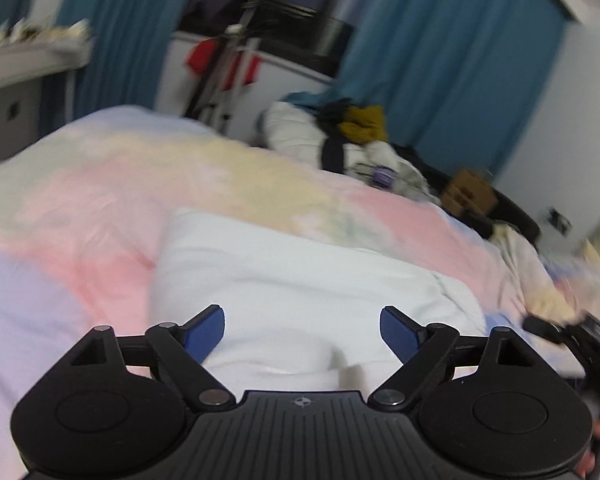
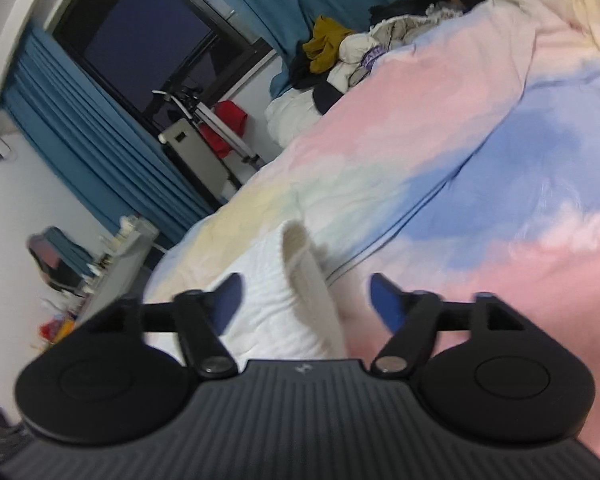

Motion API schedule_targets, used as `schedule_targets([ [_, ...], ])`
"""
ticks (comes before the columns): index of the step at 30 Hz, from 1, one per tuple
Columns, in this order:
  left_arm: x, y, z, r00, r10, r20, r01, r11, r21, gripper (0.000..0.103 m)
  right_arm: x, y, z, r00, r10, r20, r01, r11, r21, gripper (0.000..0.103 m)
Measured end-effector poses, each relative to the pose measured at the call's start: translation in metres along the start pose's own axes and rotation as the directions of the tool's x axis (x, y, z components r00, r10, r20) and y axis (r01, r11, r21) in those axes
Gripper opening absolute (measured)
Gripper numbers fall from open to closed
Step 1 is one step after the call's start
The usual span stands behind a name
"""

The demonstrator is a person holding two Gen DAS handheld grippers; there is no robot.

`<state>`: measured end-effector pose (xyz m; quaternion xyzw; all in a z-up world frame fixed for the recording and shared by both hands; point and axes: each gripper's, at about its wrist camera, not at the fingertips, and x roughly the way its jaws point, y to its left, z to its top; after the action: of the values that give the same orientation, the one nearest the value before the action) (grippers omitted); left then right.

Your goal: Fold clothes

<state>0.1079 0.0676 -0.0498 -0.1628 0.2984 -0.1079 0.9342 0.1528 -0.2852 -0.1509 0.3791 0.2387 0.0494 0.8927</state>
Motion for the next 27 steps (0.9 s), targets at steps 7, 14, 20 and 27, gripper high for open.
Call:
schedule_targets([
  [7,-0.006,0.046,0.005,0.999,0.035,-0.011,-0.036,0.979,-0.201,0.099,0.034,0.005,-0.023,0.984,0.045,-0.173,-0.048,0.999,-0.016,0.088],
  [14,0.01,0.057,-0.006,0.998,-0.007,-0.061,-0.008,0.971,-0.239,0.099,0.065,-0.012,-0.038,0.963,0.031,-0.268,-0.023,0.999,0.034,0.089],
  [20,0.016,0.067,-0.014,0.996,-0.005,-0.089,-0.021,0.958,-0.286,0.099,0.082,-0.021,-0.038,0.943,0.195,-0.27,-0.159,0.976,0.148,0.095],
  [27,0.027,0.077,-0.022,0.99,-0.024,-0.136,-0.025,0.939,-0.344,0.098,0.08,-0.021,-0.034,0.926,0.314,-0.21,-0.263,0.935,0.239,0.094],
])
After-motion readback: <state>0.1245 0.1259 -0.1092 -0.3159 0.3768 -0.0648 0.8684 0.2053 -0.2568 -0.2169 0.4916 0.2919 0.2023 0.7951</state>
